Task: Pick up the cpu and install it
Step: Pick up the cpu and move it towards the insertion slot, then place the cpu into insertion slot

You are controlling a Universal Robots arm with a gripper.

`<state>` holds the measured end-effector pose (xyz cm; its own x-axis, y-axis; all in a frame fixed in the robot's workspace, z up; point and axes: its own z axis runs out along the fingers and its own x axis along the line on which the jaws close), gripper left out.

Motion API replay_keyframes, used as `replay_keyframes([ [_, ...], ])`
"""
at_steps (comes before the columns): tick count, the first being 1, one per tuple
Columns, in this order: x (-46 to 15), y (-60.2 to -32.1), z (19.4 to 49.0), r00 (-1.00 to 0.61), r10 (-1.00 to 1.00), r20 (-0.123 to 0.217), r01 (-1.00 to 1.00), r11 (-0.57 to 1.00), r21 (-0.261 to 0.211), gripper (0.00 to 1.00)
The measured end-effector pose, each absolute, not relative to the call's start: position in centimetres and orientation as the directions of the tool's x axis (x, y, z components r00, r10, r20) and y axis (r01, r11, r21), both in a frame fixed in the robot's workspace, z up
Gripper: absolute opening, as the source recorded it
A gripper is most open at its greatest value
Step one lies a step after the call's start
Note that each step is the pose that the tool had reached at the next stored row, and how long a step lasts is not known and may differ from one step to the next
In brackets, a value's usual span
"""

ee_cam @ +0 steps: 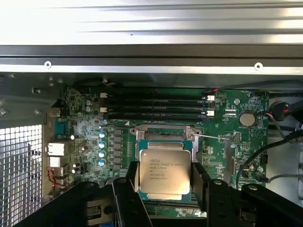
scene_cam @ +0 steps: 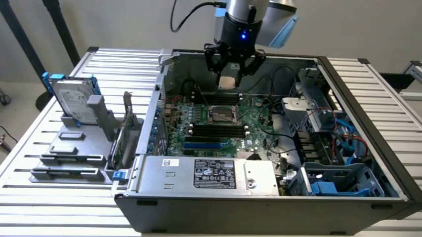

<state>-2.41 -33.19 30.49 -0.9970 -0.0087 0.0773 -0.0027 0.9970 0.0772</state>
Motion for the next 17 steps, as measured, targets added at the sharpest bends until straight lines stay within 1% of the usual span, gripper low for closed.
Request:
replay_keyframes([
  [14, -2.41, -33.19, 30.48, -0.997, -0.008, 0.079, -0.002, 0.997, 0.077, 0.54],
  [17, -2.41, -33.19, 30.46, -0.996, 0.028, 0.079, 0.034, 0.996, 0.078, 0.54],
])
